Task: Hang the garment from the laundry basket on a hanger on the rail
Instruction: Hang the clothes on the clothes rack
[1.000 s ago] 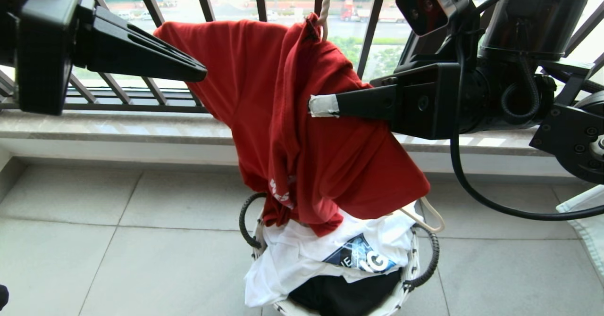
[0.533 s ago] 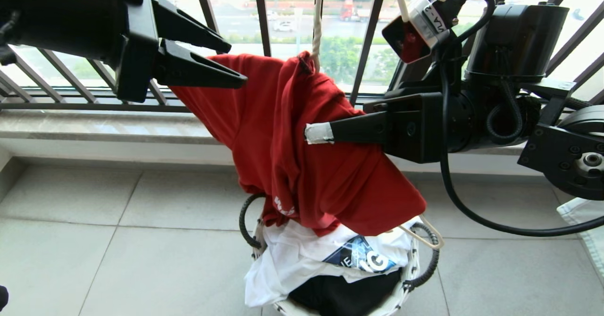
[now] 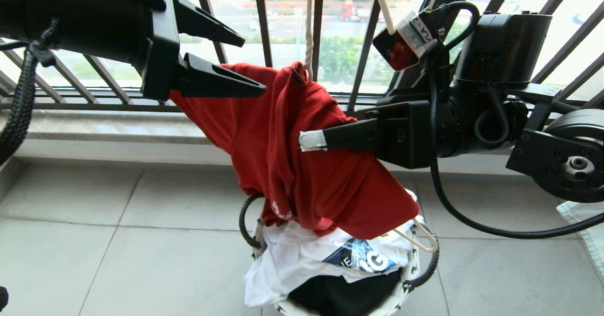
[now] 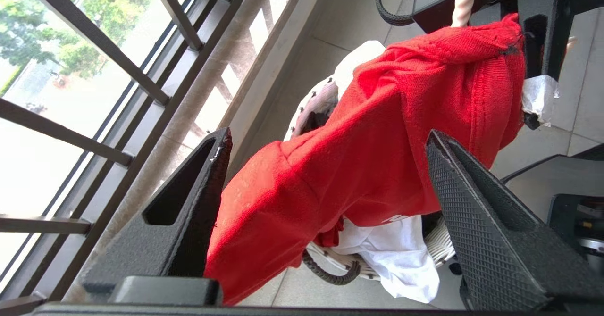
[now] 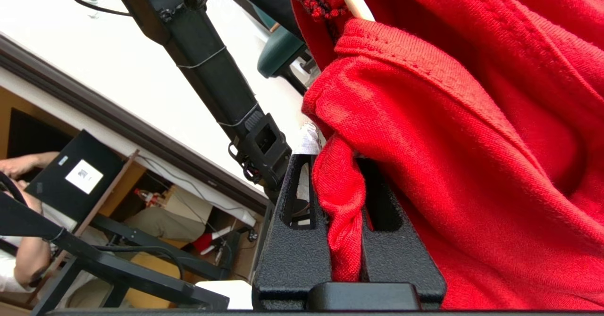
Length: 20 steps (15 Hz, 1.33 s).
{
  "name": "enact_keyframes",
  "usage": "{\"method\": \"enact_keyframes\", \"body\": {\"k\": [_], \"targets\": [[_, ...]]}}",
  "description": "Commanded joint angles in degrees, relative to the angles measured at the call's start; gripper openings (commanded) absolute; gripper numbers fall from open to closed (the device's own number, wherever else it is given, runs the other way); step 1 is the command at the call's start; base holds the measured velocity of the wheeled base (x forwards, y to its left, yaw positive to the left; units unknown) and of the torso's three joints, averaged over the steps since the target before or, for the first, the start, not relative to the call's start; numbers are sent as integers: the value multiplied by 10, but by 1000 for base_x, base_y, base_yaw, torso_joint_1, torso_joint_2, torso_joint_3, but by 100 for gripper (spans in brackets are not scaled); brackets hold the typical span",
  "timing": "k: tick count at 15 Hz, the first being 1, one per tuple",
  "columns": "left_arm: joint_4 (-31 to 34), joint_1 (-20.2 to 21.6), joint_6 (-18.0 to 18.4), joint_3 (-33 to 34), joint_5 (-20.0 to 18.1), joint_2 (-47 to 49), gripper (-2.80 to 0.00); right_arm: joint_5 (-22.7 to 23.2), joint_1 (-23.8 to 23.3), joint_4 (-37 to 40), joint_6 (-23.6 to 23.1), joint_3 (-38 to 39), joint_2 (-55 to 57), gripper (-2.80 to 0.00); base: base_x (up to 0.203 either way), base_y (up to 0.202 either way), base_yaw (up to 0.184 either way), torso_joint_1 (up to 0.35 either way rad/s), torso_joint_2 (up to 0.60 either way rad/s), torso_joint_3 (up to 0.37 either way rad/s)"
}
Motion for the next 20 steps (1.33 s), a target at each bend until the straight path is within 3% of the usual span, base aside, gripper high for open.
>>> {"method": "enact_keyframes", "body": {"k": [1,5,10,14,17,20], "targets": [[4,18,2,3,-60,17,0,4,0,-2,1,-1,1,-280,0,0,0,0,0,0],[-20,50,2,-1,-144,61,0,4,1,-1,1,1,2,-280,0,0,0,0,0,0],[-75,107,4,-1,-296,112,0,4,1,-1,1,1,5,-280,0,0,0,0,0,0],[-82,109,4,4,-297,121,0,3,1,-2,1,-3,13,-280,0,0,0,0,0,0],[-37,107,5,3,-243,110,0,3,0,-2,2,-7,13,-280,0,0,0,0,0,0],[-34,105,6,4,-238,109,0,3,0,-2,2,-8,12,-280,0,0,0,0,0,0]]}}
